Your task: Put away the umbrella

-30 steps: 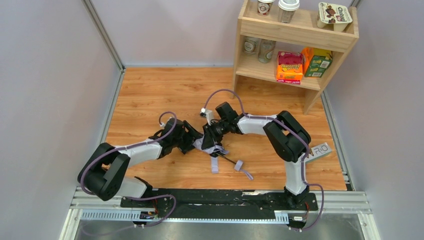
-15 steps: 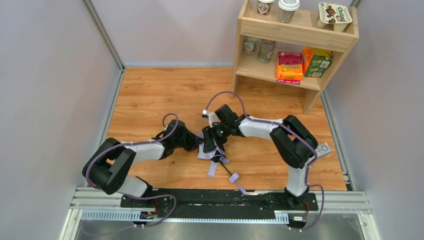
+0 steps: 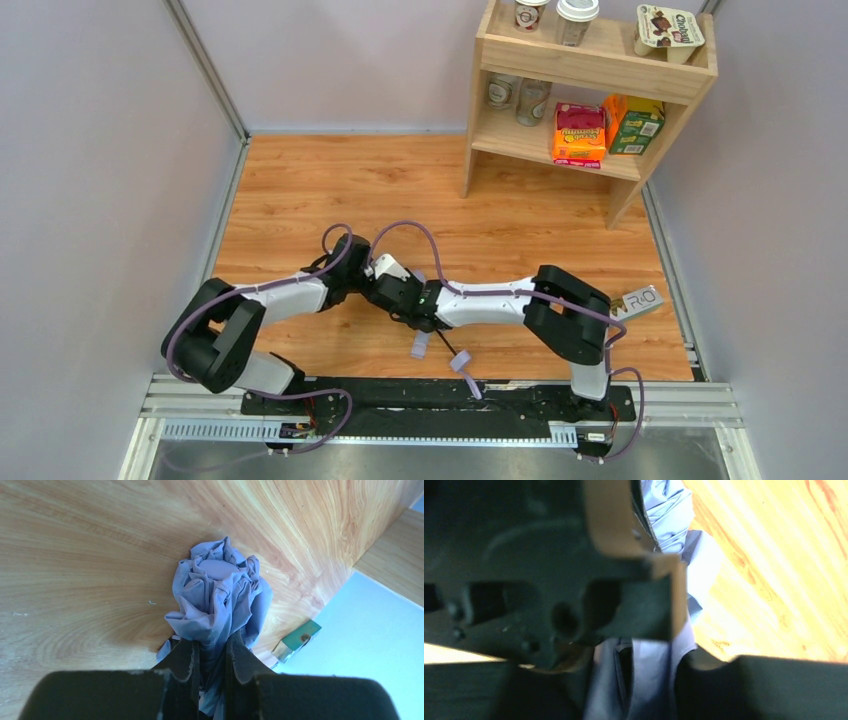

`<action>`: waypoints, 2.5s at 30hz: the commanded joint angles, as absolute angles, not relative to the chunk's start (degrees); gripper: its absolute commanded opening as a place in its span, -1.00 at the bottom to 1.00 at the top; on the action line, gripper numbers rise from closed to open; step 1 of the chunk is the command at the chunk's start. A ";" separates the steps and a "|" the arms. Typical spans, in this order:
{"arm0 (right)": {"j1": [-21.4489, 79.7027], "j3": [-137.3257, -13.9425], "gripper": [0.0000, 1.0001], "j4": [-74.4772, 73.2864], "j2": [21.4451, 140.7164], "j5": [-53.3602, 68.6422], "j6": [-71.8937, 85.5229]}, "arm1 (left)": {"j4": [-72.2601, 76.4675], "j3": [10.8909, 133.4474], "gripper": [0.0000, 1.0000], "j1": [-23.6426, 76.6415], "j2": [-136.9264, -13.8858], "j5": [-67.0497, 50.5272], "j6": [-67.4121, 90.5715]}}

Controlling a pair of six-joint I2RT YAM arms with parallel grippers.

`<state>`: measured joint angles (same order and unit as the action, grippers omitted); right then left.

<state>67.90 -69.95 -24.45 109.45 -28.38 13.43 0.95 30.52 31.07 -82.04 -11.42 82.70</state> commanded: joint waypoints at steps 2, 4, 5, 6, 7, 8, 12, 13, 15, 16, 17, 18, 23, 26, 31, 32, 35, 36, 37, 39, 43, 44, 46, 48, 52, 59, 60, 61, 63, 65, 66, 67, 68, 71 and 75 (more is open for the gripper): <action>65.40 -63.65 -0.69 -16.98 110.66 -33.17 11.35 | -12.85 23.13 -0.99 33.40 -81.75 -8.71 82.88; 63.90 -59.43 -1.00 -13.11 108.99 -27.53 9.76 | -7.75 20.40 -0.57 33.40 -78.67 -8.00 82.44; 63.03 -57.76 -1.00 -11.18 108.11 -23.77 8.89 | -4.60 18.30 -0.32 33.40 -76.57 -7.74 82.09; 61.36 -56.18 -1.00 -9.42 107.24 -18.34 7.83 | -2.92 17.41 0.16 33.40 -73.77 -6.78 82.09; 59.87 -54.25 -1.00 -6.45 106.01 -13.84 6.60 | -0.81 15.58 0.37 33.40 -72.09 -6.07 82.00; 58.20 -52.66 -1.00 -4.76 104.60 -8.14 6.07 | -0.27 14.77 0.53 33.40 -69.37 -4.41 82.00; 48.45 -51.41 -1.00 -1.93 104.15 17.24 6.24 | 1.34 12.04 0.54 33.40 -62.51 -0.80 79.90; 45.82 -52.81 -1.00 -2.54 105.54 26.71 5.98 | 0.71 12.22 0.55 33.49 -62.06 -0.27 78.67; 42.73 -56.67 -1.00 -5.52 108.88 41.06 5.02 | 0.88 12.48 0.56 33.40 -61.79 -0.26 77.26; 42.11 -59.47 -1.00 -8.41 111.07 45.92 3.88 | 1.92 12.74 0.55 33.40 -62.83 -0.44 76.73; 42.10 -61.76 -1.00 -11.57 112.83 49.45 2.56 | 3.15 12.92 0.56 33.40 -63.62 -0.79 76.38; 42.01 -63.96 -1.00 -14.82 114.59 52.61 0.98 | 4.82 13.35 0.56 33.40 -65.29 -0.88 75.94; 40.78 -66.88 -1.00 -16.17 117.94 56.70 1.93 | 10.09 13.28 0.57 33.40 -69.44 -1.23 76.20; 39.20 -66.71 -1.00 -16.61 118.83 57.39 2.28 | 16.70 9.42 0.57 33.40 -65.49 -0.79 77.43; 38.76 -65.48 -1.00 -14.34 118.30 55.19 3.95 | 1.63 11.68 0.58 33.40 -56.53 3.51 78.65; 38.76 -65.22 -1.00 -13.72 118.04 54.93 4.48 | -1.46 12.04 0.59 33.40 -56.43 4.73 79.71; 38.76 -65.30 -1.00 -13.10 118.12 54.41 5.01 | -0.83 11.70 0.59 33.40 -59.74 4.84 85.42; 38.76 -65.39 -1.00 -13.10 118.30 54.40 5.10 | 1.47 11.78 0.60 33.40 -61.07 3.44 85.60; 38.76 -65.39 -1.00 -13.01 118.30 54.32 5.18 | 3.41 13.00 0.60 33.40 -64.56 2.82 85.52; 38.76 -65.74 -1.00 -13.18 118.48 54.23 5.19 | 5.18 15.98 0.60 33.40 -69.84 0.62 82.55; 38.85 -66.18 -1.00 -14.24 118.48 54.84 4.66 | 9.73 17.05 0.61 33.57 -77.68 0.35 82.44; 38.85 -66.09 -1.00 -14.33 118.30 54.67 4.57 | 9.76 17.14 0.61 33.66 -79.52 0.35 82.62; 38.85 -66.71 -1.00 -15.03 118.21 55.02 4.31 | 6.25 18.98 0.58 34.01 -82.86 -1.04 82.09; 38.93 -67.23 -1.00 -15.38 117.95 55.02 4.22 | 1.60 21.00 0.41 34.45 -85.76 -1.23 80.78; 39.55 -68.29 -1.00 -16.96 117.07 52.31 4.22 | 4.12 19.78 -0.15 34.63 -89.38 -2.90 80.95; 43.49 -65.49 -0.02 -14.95 109.27 32.38 13.17 | 3.43 18.72 -0.70 34.63 -89.39 -4.22 81.47; 45.33 -64.78 0.17 -14.42 107.33 27.73 14.23 | 2.47 18.89 -0.71 34.63 -88.95 -4.31 81.65; 47.00 -64.51 0.26 -14.50 106.18 23.42 14.50 | 2.29 18.98 -0.76 34.72 -88.68 -4.57 81.65; 51.48 -65.39 0.44 -16.60 104.60 11.41 15.20 | 1.06 19.25 -0.80 34.63 -87.46 -4.48 81.83; 56.05 -65.74 0.49 -16.88 104.24 2.68 14.94 | 0.36 19.34 -0.82 34.63 -86.41 -4.57 82.18; 58.08 -65.83 0.50 -17.05 104.59 -5.45 15.81 | 0.26 19.34 -0.83 34.63 -86.05 -4.57 82.44; 60.27 -66.00 0.51 -17.40 105.02 -11.89 15.91 | 0.26 19.42 -0.87 34.63 -85.44 -4.48 82.44; 62.64 -66.61 0.52 -18.53 105.99 -18.30 15.82 | -1.48 19.77 -0.89 34.63 -85.17 -4.48 82.62; 67.57 -68.90 0.53 -21.35 110.29 -35.81 15.82 | -2.98 20.04 -0.93 34.72 -84.64 -4.83 82.97; 69.87 -69.70 0.25 -22.32 114.34 -42.98 15.82 | -3.16 20.21 -0.93 34.63 -84.38 -5.80 83.50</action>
